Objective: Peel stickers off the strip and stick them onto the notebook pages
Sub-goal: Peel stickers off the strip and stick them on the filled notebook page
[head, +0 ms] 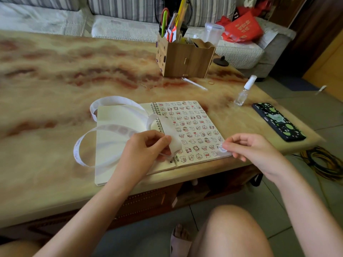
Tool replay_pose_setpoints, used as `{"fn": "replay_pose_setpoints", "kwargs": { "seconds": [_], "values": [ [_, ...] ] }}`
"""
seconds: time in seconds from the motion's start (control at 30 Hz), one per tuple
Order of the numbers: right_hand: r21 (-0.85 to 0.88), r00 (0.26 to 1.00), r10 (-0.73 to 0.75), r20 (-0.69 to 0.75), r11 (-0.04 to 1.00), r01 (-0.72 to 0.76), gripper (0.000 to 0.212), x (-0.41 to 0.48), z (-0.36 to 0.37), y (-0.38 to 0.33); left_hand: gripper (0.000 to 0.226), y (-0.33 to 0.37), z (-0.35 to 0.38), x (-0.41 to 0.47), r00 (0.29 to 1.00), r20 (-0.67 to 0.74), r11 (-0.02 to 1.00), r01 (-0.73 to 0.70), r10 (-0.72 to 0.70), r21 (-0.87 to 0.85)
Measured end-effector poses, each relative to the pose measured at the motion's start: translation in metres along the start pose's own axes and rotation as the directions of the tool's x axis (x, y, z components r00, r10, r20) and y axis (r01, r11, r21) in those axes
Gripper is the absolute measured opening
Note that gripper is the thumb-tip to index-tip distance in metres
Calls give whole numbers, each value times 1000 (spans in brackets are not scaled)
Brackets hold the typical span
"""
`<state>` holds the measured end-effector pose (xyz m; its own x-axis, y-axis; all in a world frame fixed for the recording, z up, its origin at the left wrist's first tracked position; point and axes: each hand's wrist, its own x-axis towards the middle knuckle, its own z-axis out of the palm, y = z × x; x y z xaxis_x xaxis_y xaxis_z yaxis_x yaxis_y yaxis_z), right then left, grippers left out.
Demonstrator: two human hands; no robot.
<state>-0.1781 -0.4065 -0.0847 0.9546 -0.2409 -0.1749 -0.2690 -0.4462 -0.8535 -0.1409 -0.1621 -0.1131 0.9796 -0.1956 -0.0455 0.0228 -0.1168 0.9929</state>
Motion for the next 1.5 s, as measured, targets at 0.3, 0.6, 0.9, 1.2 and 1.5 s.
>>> {"fn": "replay_pose_setpoints", "kwargs": {
  "seconds": [0.3,0.6,0.9,1.2,1.5],
  "values": [
    [-117,998,42,51,992,-36,2,6,-5,7,16,-1,0,2,1000,10,1000,5,-5,9],
    [-85,1000,1,14,996,0,0,6,-1,9,16,-2,0,1,1000,13,1000,6,-6,4],
    [-99,999,-32,0,995,31,4,8,1,11,17,-1,0,1,1000,16,1000,2,-2,3],
    [-149,995,-90,-49,985,82,6,8,7,18,16,-3,0,2,1000,25,1000,3,-3,1],
    [-117,992,-109,-62,988,101,14,8,5,29,16,-3,0,1,1000,20,1000,10,-10,10]
  ]
}}
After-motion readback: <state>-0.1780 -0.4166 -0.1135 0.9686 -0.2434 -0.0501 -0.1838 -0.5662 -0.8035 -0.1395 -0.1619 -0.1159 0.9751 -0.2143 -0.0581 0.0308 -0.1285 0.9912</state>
